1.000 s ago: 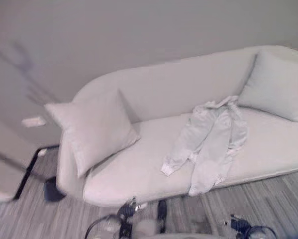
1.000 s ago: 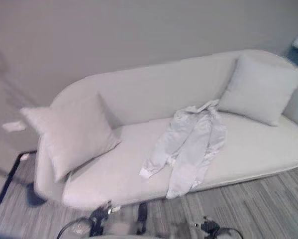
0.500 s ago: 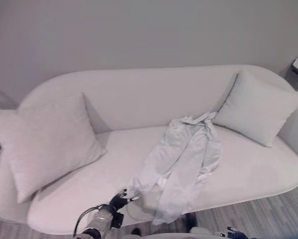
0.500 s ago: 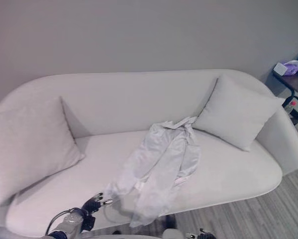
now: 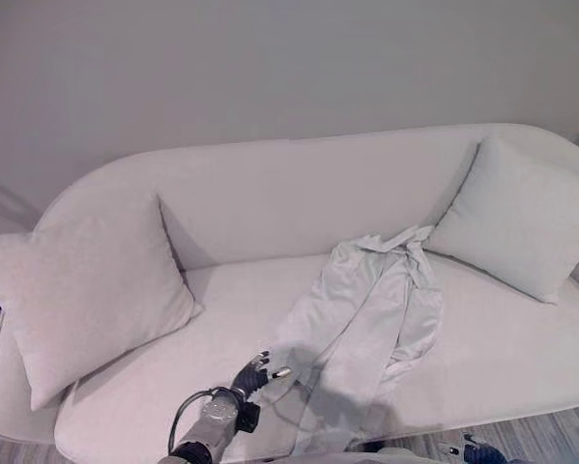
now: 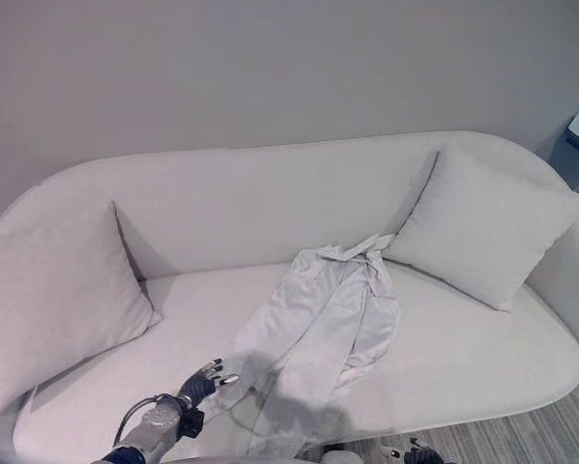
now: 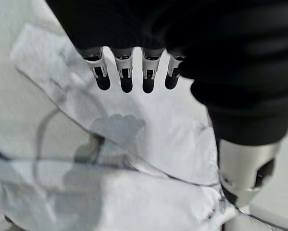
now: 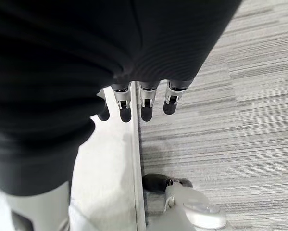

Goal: Hang the clothes on the sofa on the clothes rack.

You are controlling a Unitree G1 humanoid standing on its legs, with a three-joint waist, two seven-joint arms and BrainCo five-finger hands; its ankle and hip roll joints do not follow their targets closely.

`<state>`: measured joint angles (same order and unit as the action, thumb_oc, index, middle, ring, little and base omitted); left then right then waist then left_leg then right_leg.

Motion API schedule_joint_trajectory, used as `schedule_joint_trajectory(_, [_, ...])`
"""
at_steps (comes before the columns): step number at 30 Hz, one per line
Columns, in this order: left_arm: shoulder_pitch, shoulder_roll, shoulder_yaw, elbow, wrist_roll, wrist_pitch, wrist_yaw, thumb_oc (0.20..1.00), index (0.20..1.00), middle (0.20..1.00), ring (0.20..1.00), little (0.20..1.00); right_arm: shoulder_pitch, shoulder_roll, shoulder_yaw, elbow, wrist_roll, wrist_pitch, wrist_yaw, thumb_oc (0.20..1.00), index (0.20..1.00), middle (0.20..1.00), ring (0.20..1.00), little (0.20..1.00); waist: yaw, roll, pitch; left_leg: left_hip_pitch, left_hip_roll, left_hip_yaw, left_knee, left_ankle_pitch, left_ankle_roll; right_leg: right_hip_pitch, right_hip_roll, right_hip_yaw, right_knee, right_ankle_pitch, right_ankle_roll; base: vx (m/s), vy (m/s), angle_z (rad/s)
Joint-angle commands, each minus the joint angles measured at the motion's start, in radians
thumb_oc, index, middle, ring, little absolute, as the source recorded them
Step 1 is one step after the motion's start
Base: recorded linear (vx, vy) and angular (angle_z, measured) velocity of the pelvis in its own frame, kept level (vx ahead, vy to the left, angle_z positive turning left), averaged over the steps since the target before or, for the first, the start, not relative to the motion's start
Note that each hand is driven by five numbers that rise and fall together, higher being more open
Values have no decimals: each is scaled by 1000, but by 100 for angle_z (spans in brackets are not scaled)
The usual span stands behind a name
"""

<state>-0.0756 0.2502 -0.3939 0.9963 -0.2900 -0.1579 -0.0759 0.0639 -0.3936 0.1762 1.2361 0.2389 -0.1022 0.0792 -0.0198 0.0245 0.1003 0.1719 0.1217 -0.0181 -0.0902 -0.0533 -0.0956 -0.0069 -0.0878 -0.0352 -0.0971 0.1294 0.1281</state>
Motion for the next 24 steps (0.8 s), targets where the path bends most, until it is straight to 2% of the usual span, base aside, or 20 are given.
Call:
schedule_joint_trajectory(1, [-34, 48, 16, -140, -4, -44, 9, 1000, 1000, 1000, 1000, 1000, 4, -15, -13, -31, 45, -32, -5, 1000, 1000, 1000, 1000, 1000, -8, -40, -18, -29, -98, -18, 3, -13, 58, -13, -3, 38, 10, -25, 28, 55, -130, 1])
schedule_joint_trajectory(3, [-23, 77, 21, -244, -5, -43, 2, 1000, 1000, 1000, 1000, 1000, 8, -31, -32, -77, 51, -39, 0, 1000, 1000, 1000, 1000, 1000, -10, -33, -10, -28, -76, -10, 19, -7, 44, 5, 7, 36, 11, -45, 13, 28, -110, 1])
schedule_joint_trajectory(4, [-19, 91, 19, -299, -2, -36, -5, 1000, 1000, 1000, 1000, 1000, 14, -40, -44, -108, 52, -40, -2, 1000, 1000, 1000, 1000, 1000, -13, -36, 2, -57, -72, -7, 86, -18, 37, 14, 8, 37, 16, -54, 4, -4, -69, 3])
schedule_joint_trajectory(5, [-19, 92, 19, -301, -2, -35, -5, 1000, 1000, 1000, 1000, 1000, 14, -40, -44, -109, 52, -39, -2, 1000, 1000, 1000, 1000, 1000, -14, -37, 2, -62, -72, -8, 94, -22, 37, 13, 8, 36, 16, -54, 4, -149, -71, 7])
schedule_joint_trajectory(6, [-34, 125, 16, -402, -3, -29, -2, 1000, 1000, 1000, 1000, 1000, 7, -75, -62, -177, 66, -39, -3, 1000, 1000, 1000, 1000, 1000, -13, -48, 56, -172, -93, -29, 280, 6, 14, 12, 2, 41, 31, -57, -11, -205, -34, 10])
schedule_joint_trajectory(7, [-58, 129, 0, -420, 5, -30, 1, 1000, 1000, 1000, 1000, 1000, -11, -93, -68, -188, 73, -40, -10, 1000, 1000, 1000, 1000, 1000, -13, -56, 79, -237, -96, -54, 326, 17, 9, 6, -7, 42, 34, -60, -11, -206, -32, 9])
schedule_joint_trajectory(8, [-60, 129, 0, -420, 5, -30, 2, 1000, 1000, 1000, 1000, 1000, -12, -93, -68, -188, 73, -40, -10, 1000, 1000, 1000, 1000, 1000, -15, -55, 79, -243, -96, -57, 333, 15, 9, 5, -7, 40, 35, -60, -11, -58, 80, 8])
schedule_joint_trajectory(9, [-106, 138, -9, -458, 19, -31, 14, 1000, 1000, 1000, 1000, 1000, -22, -112, -91, -235, 98, -43, -19, 1000, 1000, 1000, 1000, 1000, -10, -56, 94, -316, -83, -68, 241, 33, 24, 4, -12, 54, 14, -63, 3, 16, 79, 0])
schedule_joint_trajectory(10, [-107, 137, -10, -458, 20, -30, 14, 1000, 1000, 1000, 1000, 1000, -21, -112, -93, -236, 98, -42, -19, 1000, 1000, 1000, 1000, 1000, -9, -56, 95, -312, -83, -67, 235, 35, 24, 5, -12, 55, 15, -64, 3, 85, 189, -2])
schedule_joint_trajectory(11, [-130, 132, -21, -466, 18, -39, 13, 1000, 1000, 1000, 1000, 1000, -31, -126, -83, -260, 84, -45, -20, 1000, 1000, 1000, 1000, 1000, -4, -36, 89, -301, -55, -41, 132, 63, 28, 2, -12, 56, 15, -72, 16, 72, 180, -8])
schedule_joint_trajectory(12, [-165, 127, -36, -471, 24, -38, 28, 1000, 1000, 1000, 1000, 1000, -40, -127, -83, -279, 78, -50, -32, 1000, 1000, 1000, 1000, 1000, -12, -34, 96, -301, -51, -33, 103, 82, 24, -16, -17, 71, 21, -70, 22, 67, 182, -20])
schedule_joint_trajectory(16, [-254, 117, -57, -477, 31, -45, 47, 1000, 1000, 1000, 1000, 1000, -46, -146, -108, -391, 59, -49, -58, 1000, 1000, 1000, 1000, 1000, -37, -33, 110, -307, -72, 6, 57, 100, 29, -82, -42, 110, 30, -51, 41, -36, 208, -54])
schedule_joint_trajectory(18, [-327, 131, -81, -470, 57, -48, 65, 1000, 1000, 1000, 1000, 1000, -85, -168, -100, -450, 64, -55, -65, 1000, 1000, 1000, 1000, 1000, -39, -44, 122, -308, -87, 43, 15, 107, 42, -133, -59, 138, 17, -16, 62, -40, 175, -65])
schedule_joint_trajectory(20, [-329, 131, -82, -469, 57, -49, 65, 1000, 1000, 1000, 1000, 1000, -86, -168, -101, -450, 64, -54, -65, 1000, 1000, 1000, 1000, 1000, -37, -44, 121, -309, -87, 45, 15, 107, 42, -135, -59, 140, 18, -16, 63, -26, 42, -81])
schedule_joint_trajectory(21, [-385, 154, -97, -441, 109, -44, 81, 1000, 1000, 1000, 1000, 1000, -117, -177, -96, -472, 76, -60, -72, 1000, 1000, 1000, 1000, 1000, -35, -54, 133, -319, -94, 57, 8, 110, 48, -159, -66, 148, 11, 6, 73, -35, 66, -36])
schedule_joint_trajectory(24, [-478, 185, -109, -378, 180, -33, 103, 1000, 1000, 1000, 1000, 1000, -171, -196, -96, -504, 87, -73, -86, 1000, 1000, 1000, 1000, 1000, -30, -65, 151, -327, -96, 65, 4, 107, 51, -185, -70, 148, 10, 18, 83, -13, 55, -4])
